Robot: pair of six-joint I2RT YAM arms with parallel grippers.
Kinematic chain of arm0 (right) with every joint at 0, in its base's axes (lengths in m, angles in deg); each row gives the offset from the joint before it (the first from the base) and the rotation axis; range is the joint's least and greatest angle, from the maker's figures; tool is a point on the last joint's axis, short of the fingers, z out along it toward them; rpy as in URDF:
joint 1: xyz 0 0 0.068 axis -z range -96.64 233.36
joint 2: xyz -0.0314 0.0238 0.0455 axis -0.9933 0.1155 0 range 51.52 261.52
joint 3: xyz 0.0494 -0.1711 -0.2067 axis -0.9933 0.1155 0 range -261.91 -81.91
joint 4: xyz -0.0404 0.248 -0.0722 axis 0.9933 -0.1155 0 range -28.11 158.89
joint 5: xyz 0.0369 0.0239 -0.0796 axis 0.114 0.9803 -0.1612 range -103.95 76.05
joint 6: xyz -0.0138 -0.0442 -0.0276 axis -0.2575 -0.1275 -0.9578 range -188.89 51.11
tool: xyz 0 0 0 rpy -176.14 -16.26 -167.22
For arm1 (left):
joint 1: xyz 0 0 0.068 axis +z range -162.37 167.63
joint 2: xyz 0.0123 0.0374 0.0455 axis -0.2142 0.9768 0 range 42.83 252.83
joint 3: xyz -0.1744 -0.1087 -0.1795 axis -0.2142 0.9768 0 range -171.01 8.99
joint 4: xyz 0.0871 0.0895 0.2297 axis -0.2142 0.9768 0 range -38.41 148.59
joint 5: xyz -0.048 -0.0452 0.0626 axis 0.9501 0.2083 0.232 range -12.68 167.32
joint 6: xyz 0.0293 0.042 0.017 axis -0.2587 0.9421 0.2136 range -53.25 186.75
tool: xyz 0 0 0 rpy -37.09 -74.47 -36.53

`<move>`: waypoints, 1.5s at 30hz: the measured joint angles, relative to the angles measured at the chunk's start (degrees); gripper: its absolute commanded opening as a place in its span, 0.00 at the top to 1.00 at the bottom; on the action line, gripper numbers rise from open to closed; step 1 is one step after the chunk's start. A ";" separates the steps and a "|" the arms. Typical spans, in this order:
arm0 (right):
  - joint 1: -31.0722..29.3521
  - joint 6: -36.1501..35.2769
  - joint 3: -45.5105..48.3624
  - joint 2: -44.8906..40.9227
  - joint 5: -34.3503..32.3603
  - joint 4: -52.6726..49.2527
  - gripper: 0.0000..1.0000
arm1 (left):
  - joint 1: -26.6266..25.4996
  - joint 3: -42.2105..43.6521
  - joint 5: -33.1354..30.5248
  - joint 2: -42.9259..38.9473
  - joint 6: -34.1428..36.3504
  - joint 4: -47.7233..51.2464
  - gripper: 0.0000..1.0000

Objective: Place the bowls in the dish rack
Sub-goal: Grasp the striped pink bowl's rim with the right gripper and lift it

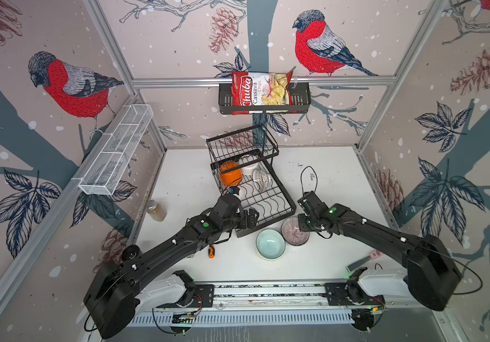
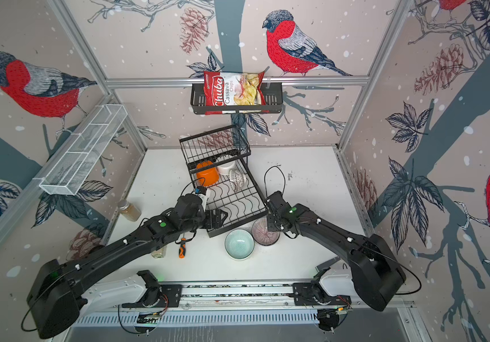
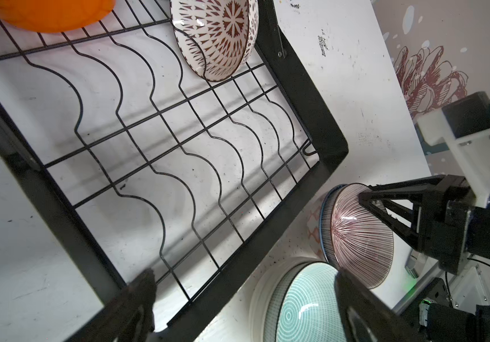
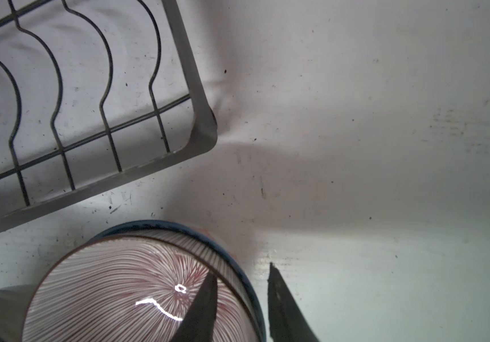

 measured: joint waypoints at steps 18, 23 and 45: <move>0.02 -0.44 0.37 -0.85 -0.11 0.00 0.92 | 0.00 0.04 -0.15 0.92 0.46 -0.44 0.06; 0.00 -1.29 0.39 -1.62 0.59 -0.02 0.93 | 0.00 0.04 -0.11 1.38 0.48 -0.90 0.06; 0.07 -1.27 0.44 -6.86 -0.66 -1.01 1.00 | 0.00 0.04 0.33 2.47 1.03 -1.27 0.06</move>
